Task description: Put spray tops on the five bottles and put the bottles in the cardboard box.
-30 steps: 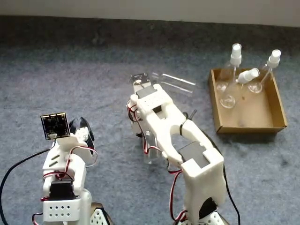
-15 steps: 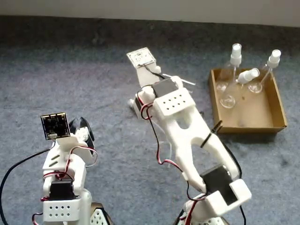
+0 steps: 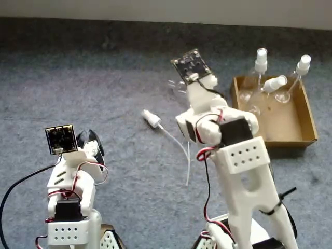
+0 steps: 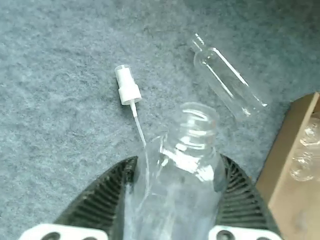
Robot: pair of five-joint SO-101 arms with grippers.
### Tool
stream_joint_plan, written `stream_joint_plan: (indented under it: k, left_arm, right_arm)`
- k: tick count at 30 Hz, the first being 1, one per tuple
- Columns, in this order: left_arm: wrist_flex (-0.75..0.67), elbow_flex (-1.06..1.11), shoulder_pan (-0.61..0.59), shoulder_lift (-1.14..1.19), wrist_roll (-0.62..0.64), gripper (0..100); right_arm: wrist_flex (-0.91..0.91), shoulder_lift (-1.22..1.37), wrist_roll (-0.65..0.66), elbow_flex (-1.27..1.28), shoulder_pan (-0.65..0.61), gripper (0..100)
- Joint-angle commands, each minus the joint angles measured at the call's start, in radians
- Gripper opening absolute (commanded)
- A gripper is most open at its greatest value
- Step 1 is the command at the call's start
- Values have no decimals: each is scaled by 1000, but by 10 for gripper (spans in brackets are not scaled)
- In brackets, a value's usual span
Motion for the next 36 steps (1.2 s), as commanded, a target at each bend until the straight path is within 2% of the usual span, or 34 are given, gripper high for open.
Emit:
stream_joint_plan:
  k: [1,6,14,20,25,31,36]
  left_arm:
    - [-21,-28,-5,-1,3,8]
    - [-21,-28,-4,-1,5,8]
    - [-23,-4,48,-1,3,8]
    - [-23,2,61,-1,3,8]
    - [-17,1,73,-1,3,8]
    - [-9,-8,147,-1,-71,5]
    - [195,-134,209,8,-92,5]
  right_arm:
    - [1,-159,21,48,59,146]
    - [-62,-311,21,208,113,146]
    - [-404,-532,21,619,200,146]
    - [-604,-704,12,878,203,146]
    - [-805,-851,-153,1081,202,146]
    - [-835,-997,-167,1214,202,146]
    - [-891,-1132,-167,1276,205,146]
